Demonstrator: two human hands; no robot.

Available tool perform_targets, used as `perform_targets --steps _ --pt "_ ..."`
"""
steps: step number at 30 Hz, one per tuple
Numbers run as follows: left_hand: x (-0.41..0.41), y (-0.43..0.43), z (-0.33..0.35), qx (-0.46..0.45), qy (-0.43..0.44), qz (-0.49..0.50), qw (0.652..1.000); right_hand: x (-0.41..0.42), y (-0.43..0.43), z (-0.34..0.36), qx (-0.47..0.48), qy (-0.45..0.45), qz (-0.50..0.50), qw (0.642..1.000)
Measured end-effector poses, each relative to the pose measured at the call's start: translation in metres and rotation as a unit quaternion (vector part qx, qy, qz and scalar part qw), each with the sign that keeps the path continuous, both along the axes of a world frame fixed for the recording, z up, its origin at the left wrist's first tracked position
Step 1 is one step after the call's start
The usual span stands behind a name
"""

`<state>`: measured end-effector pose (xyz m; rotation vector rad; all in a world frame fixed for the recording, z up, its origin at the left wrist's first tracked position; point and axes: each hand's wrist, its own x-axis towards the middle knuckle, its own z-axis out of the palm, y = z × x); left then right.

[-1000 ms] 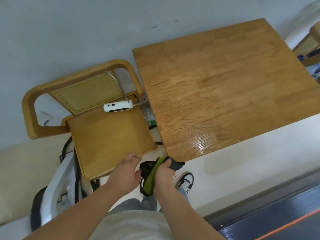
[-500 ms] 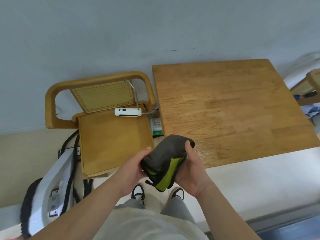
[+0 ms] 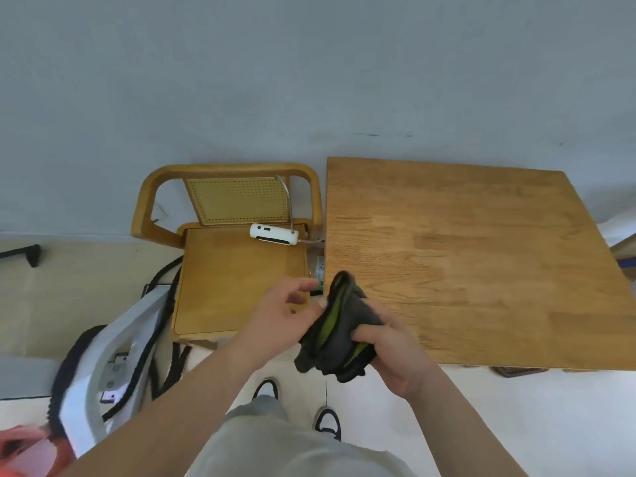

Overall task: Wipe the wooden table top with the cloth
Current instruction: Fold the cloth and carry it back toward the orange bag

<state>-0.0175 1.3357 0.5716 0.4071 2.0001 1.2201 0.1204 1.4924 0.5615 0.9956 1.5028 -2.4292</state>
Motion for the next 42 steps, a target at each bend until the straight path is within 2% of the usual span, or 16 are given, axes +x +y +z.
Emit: perform_targets --steps 2,4,7,11,15,20,22,24,27,29,33,35,37,39,41,42 --pt "0.018 0.014 0.009 0.04 -0.168 0.003 0.985 0.005 0.005 0.008 0.01 0.006 0.048 0.999" --pt "0.031 0.022 0.008 0.04 -0.283 0.031 0.958 0.012 0.012 0.013 -0.005 0.017 0.08 0.997" --pt "0.043 0.027 -0.007 0.072 -0.327 0.061 0.94 0.022 0.026 0.014 -0.019 0.008 0.107 0.994" --pt "0.046 0.021 -0.023 0.08 -0.279 0.208 0.934 0.035 0.045 0.0 -0.029 -0.063 0.024 0.997" --pt "0.039 -0.008 -0.029 0.067 -0.171 0.295 0.938 0.032 0.056 -0.009 0.076 -0.134 -0.001 0.988" --pt "0.059 -0.026 -0.023 0.058 0.004 0.256 0.965 -0.004 0.013 -0.011 0.163 -0.122 0.076 0.976" --pt "0.076 -0.026 -0.025 0.088 0.046 0.203 0.974 -0.02 -0.021 -0.01 0.126 -0.099 0.107 0.981" --pt "0.089 -0.034 -0.03 0.068 0.099 0.157 0.98 -0.034 -0.051 -0.009 0.061 -0.101 0.106 0.987" --pt "0.09 -0.07 -0.033 0.009 0.068 0.168 0.983 -0.05 -0.081 -0.015 -0.013 -0.123 0.099 0.987" --pt "0.089 -0.1 -0.031 -0.02 0.06 0.161 0.985 -0.058 -0.103 -0.015 -0.065 -0.131 0.137 0.98" --pt "0.089 -0.169 -0.019 0.021 0.032 0.187 0.982 -0.084 -0.166 -0.014 0.013 -0.097 0.273 0.957" --pt "0.086 -0.214 -0.02 0.104 -0.054 0.292 0.949 -0.099 -0.201 -0.016 0.028 -0.087 0.301 0.949" --pt "0.081 -0.262 -0.022 0.157 -0.13 0.421 0.884 -0.116 -0.237 -0.016 0.04 -0.084 0.341 0.936" --pt "0.078 -0.313 -0.028 0.087 -0.077 0.501 0.857 -0.134 -0.277 -0.011 0.04 -0.073 0.408 0.909" --pt "0.075 -0.364 -0.031 0.03 -0.028 0.501 0.864 -0.154 -0.319 -0.004 0.028 -0.061 0.478 0.876" --pt "0.074 -0.389 -0.029 0.05 -0.025 0.482 0.875 -0.164 -0.341 0.001 0.019 -0.053 0.509 0.859"
